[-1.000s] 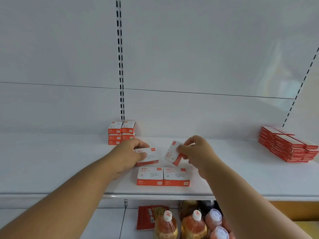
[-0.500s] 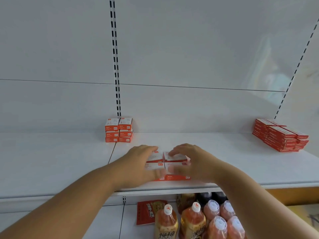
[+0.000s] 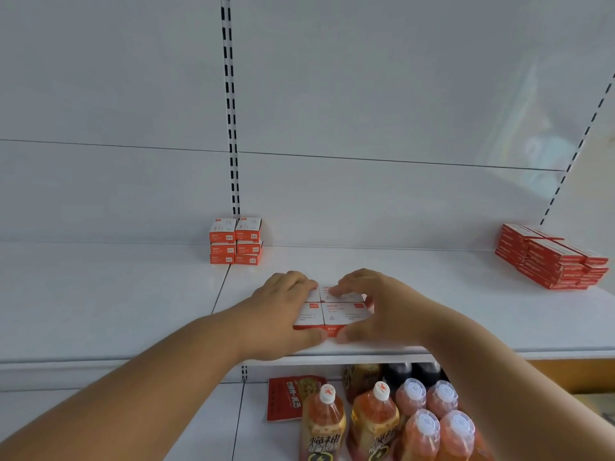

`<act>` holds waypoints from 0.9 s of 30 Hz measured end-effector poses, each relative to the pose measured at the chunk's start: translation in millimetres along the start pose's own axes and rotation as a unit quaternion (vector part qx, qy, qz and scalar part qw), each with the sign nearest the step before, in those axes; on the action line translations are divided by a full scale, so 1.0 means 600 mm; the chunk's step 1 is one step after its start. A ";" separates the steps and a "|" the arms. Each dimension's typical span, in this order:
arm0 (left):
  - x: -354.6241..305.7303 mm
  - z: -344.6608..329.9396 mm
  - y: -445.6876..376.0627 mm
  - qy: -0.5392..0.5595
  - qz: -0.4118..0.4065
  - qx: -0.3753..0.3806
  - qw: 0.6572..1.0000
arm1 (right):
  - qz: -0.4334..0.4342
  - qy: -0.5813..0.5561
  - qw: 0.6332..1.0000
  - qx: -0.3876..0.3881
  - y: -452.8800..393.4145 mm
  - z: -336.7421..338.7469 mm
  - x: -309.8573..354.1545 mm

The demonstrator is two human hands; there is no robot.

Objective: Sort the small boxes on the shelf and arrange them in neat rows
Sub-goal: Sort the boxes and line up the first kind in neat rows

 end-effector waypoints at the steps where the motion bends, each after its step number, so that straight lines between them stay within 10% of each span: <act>1: -0.001 0.001 0.000 -0.005 0.000 0.000 1.000 | 0.000 0.001 1.000 0.003 -0.001 0.000 0.000; 27: 0.177 0.098 0.017 0.130 0.036 -0.183 0.974 | 0.000 -0.032 0.999 -0.014 -0.173 -0.003 0.137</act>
Point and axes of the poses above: each hand's wrist, its own y-axis away from the middle knuckle, its own z-axis out of the back of the hand, x = y × z, the point moved 3 cm from there along -y, towards the middle knuckle, and after that the axes turned 8 degrees about z, right-handed, at the moved point
